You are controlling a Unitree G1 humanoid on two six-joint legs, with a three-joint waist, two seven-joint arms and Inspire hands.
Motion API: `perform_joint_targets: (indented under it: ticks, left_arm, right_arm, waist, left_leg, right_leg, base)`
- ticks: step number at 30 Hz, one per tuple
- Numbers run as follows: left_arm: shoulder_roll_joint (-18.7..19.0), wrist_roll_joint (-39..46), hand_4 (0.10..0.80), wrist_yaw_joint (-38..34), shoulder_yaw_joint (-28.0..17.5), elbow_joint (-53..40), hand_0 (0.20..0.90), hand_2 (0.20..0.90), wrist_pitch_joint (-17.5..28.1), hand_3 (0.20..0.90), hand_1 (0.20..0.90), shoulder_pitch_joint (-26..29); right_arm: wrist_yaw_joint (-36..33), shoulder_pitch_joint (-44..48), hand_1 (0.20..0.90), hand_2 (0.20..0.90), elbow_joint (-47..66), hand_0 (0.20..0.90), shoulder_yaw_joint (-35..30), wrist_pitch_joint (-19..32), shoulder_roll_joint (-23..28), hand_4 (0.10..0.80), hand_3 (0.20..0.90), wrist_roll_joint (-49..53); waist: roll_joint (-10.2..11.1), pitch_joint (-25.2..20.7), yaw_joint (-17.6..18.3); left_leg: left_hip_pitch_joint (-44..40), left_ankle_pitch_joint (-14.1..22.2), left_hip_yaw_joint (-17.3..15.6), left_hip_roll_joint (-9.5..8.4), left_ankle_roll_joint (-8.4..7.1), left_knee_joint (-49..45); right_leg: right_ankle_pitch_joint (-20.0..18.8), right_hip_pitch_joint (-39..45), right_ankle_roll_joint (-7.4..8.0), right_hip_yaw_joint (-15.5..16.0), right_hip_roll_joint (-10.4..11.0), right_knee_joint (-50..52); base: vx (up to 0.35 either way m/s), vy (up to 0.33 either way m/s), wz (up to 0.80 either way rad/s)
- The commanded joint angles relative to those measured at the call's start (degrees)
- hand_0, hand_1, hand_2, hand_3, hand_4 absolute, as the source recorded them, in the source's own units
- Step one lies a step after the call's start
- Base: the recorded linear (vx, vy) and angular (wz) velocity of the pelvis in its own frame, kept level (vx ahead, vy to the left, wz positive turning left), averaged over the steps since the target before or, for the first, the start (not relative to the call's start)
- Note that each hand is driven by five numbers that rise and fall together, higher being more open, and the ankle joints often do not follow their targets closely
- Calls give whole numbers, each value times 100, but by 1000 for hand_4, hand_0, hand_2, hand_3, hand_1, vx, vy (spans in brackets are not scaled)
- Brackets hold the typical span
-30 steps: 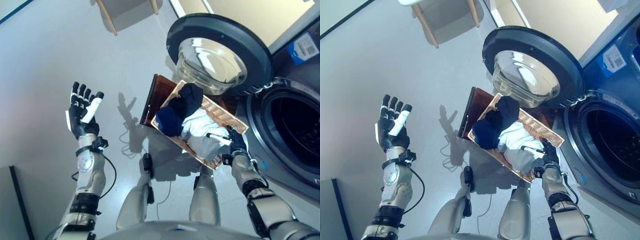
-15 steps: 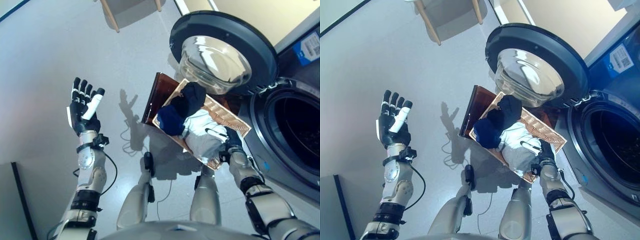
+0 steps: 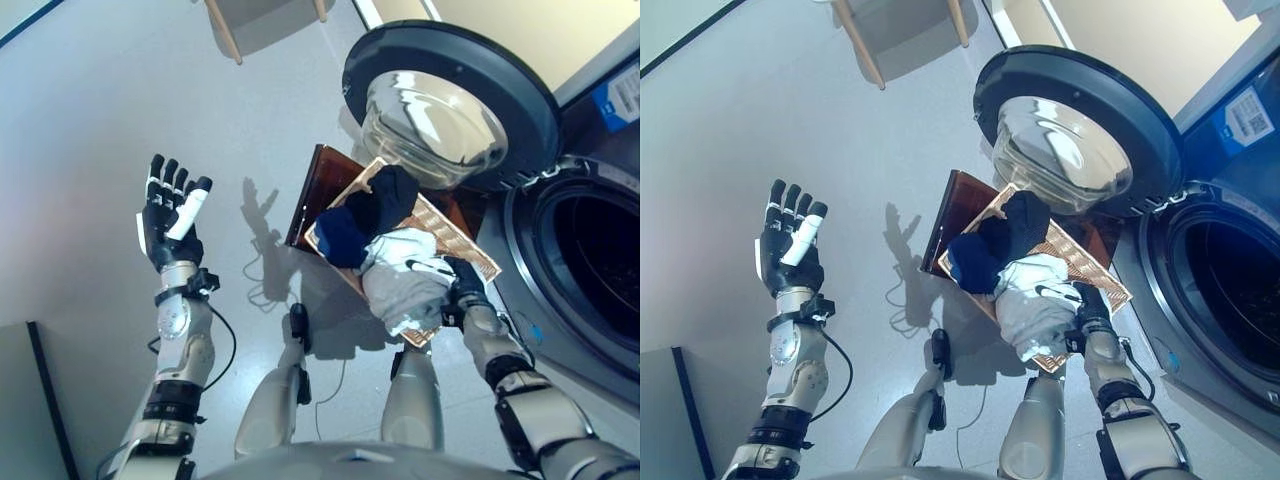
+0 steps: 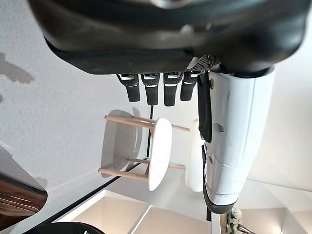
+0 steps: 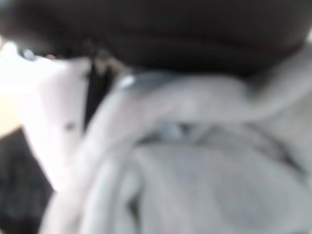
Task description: Pick up the clothes and place them into the washing machine
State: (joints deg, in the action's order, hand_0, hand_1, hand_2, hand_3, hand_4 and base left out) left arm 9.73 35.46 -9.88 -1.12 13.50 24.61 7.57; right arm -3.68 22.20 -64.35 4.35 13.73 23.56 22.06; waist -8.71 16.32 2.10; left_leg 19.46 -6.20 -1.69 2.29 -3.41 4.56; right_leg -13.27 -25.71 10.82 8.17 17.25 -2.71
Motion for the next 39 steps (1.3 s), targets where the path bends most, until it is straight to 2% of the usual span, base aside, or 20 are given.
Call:
perform_joint_targets:
  ticks: [1, 5, 6, 10, 14, 20, 22, 24, 25, 28, 33, 39]
  left_arm:
    - [270, -100, 800, 84, -401, -470, 900, 900, 507, 900, 900, 90]
    - [284, -156, 800, 70, -524, -408, 900, 900, 507, 900, 900, 27]
    - [288, -203, 800, 28, -628, -334, 900, 900, 521, 900, 900, 0]
    - [283, -222, 800, -8, -692, -252, 900, 900, 546, 900, 900, -49]
    - [264, -231, 800, -2, -705, -267, 900, 900, 538, 900, 900, -84]
    - [176, -251, 800, -54, -774, -312, 900, 900, 542, 900, 900, -201]
    - [142, -194, 800, -82, -797, -323, 900, 900, 552, 900, 900, -283]
    - [137, -164, 800, -89, -793, -331, 900, 900, 554, 900, 900, -307]
    - [101, -72, 800, -78, -780, -338, 900, 900, 564, 900, 900, -350]
    - [69, 44, 800, -83, -741, -368, 900, 900, 592, 900, 900, -414]
    - [90, 133, 800, -31, -680, -388, 900, 900, 603, 900, 900, -458]
    - [163, 121, 800, -71, -647, -459, 900, 900, 630, 900, 900, -404]
  right_arm:
    - [-62, -127, 200, 200, 565, 200, -232, 484, 297, 300, 200, 508]
    - [-59, -423, 200, 200, 1201, 200, -570, 645, 404, 300, 200, 761]
    - [-89, -629, 200, 200, 1586, 200, -935, 808, 438, 300, 200, 1041]
    - [-222, -909, 200, 200, 2045, 200, -1433, 1056, 416, 300, 200, 1276]
    - [-356, -1079, 200, 200, 2240, 200, -1547, 1109, 366, 300, 200, 1145]
    - [-412, -1233, 200, 200, 2192, 200, -1870, 1362, -160, 300, 200, 1763]
    - [-371, -1289, 200, 200, 2172, 200, -2114, 1568, -504, 300, 200, 2382]
    - [-346, -1275, 200, 200, 2124, 200, -2252, 1665, -606, 300, 200, 2691]
    - [-293, -1219, 200, 200, 2103, 200, -2466, 1793, -829, 300, 200, 3259]
    - [-177, -1159, 200, 200, 2015, 200, -2632, 1918, -996, 300, 200, 3807]
    - [-126, -985, 200, 200, 1871, 200, -2752, 1967, -942, 300, 200, 4178]
    - [-335, -467, 200, 200, 1673, 200, -3009, 2071, -471, 300, 200, 4374]
  waist:
    - [211, -266, -41]
    - [244, -299, 23]
    - [251, -317, 80]
    - [266, -374, 165]
    - [274, -378, 205]
    - [240, -379, 280]
    - [192, -382, 320]
    - [175, -384, 327]
    - [125, -377, 347]
    - [66, -372, 358]
    - [21, -389, 341]
    - [-48, -348, 292]
  left_leg:
    - [-426, 404, -6, 195, -672, 44]
    - [-529, 432, -22, 220, -667, 44]
    - [-616, 475, -32, 245, -664, 44]
    - [-667, 466, -41, 248, -649, 44]
    - [-693, 468, -56, 259, -645, 44]
    - [-701, 475, -105, 278, -640, 44]
    - [-694, 485, -124, 273, -638, 44]
    - [-691, 488, -131, 267, -638, 44]
    - [-672, 496, -140, 256, -640, 44]
    - [-657, 494, -143, 254, -643, 44]
    - [-621, 492, -174, 247, -651, 44]
    - [-508, 481, -187, 208, -669, 44]
  right_leg:
    - [380, -195, 184, -313, 210, 812]
    - [387, -118, 194, -327, 198, 806]
    - [435, -48, 205, -325, 176, 820]
    - [426, 4, 214, -326, 173, 785]
    - [421, 2, 205, -355, 151, 773]
    - [422, -14, 192, -392, 103, 746]
    - [409, -33, 199, -426, 99, 730]
    - [405, -43, 205, -439, 98, 725]
    - [392, -58, 212, -449, 104, 701]
    - [383, -73, 217, -468, 111, 667]
    - [359, -99, 218, -477, 116, 636]
    - [331, -248, 228, -510, 157, 645]
  base:
    - [43, -14, -9]
    - [21, -6, -7]
    - [27, -12, -7]
    - [15, -4, -6]
    - [-4, -5, -3]
    - [-6, 7, -9]
    - [8, 28, -11]
    - [3, 23, -5]
    - [-1, 18, -4]
    - [3, 24, -5]
    - [5, 7, -3]
    - [-7, 7, -1]
